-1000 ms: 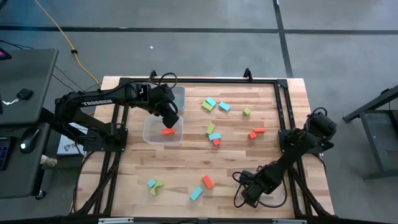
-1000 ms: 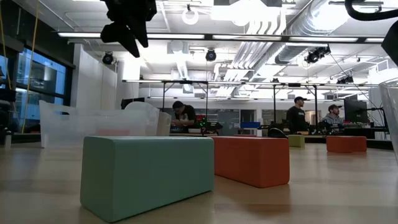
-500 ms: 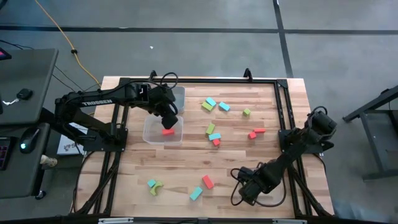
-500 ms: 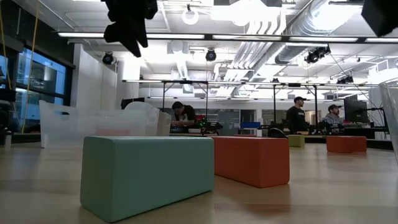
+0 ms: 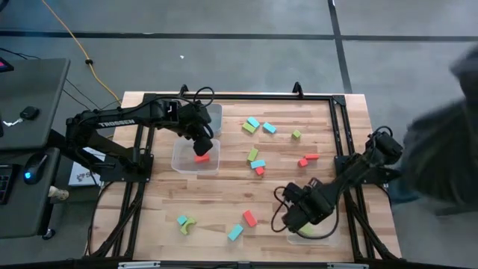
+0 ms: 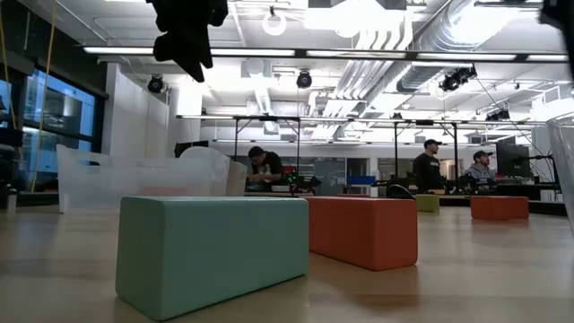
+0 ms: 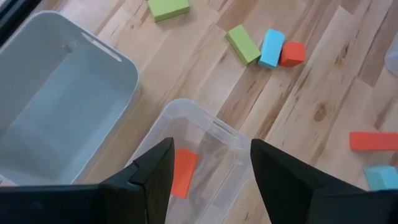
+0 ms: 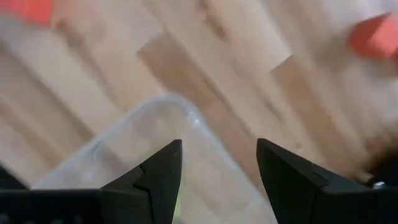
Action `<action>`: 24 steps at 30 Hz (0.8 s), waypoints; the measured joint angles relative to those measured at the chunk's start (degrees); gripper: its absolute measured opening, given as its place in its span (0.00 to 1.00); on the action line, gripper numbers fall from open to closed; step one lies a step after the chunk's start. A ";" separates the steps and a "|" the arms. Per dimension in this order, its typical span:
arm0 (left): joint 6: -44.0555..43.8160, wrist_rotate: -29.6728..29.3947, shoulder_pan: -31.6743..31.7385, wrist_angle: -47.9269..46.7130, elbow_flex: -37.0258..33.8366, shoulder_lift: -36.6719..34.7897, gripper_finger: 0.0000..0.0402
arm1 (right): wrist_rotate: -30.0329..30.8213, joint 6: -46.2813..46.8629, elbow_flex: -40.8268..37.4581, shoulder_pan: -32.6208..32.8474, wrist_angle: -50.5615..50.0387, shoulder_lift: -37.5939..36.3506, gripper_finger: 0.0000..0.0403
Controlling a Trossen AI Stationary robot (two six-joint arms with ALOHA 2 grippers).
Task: Sort & place blocks by color
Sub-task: Put the blue block into the gray bin
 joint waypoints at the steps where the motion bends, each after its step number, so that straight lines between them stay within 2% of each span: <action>1: 0.00 0.26 0.12 -0.05 0.00 0.00 0.48 | 1.13 -0.01 0.62 -0.53 -0.81 0.00 0.49; 4: -0.92 0.77 0.38 -0.03 0.00 0.00 0.51 | 4.19 -0.04 1.99 -2.28 -3.43 -0.02 0.49; 9: -7.24 1.03 -0.36 -0.01 0.00 0.00 0.53 | 8.21 -0.91 3.76 -6.00 -8.59 -0.02 0.49; 14: -8.13 1.07 -2.58 0.09 0.00 0.00 0.53 | 10.55 -4.04 5.67 -9.71 -14.13 -0.02 0.49; 18: -4.88 1.02 -3.12 2.92 0.00 0.00 0.53 | 12.20 -9.04 7.74 -12.09 -15.06 -0.14 0.49; 24: 4.64 1.15 -2.99 13.28 0.00 0.00 0.53 | 13.89 -13.88 11.23 -15.30 -14.97 -0.59 0.49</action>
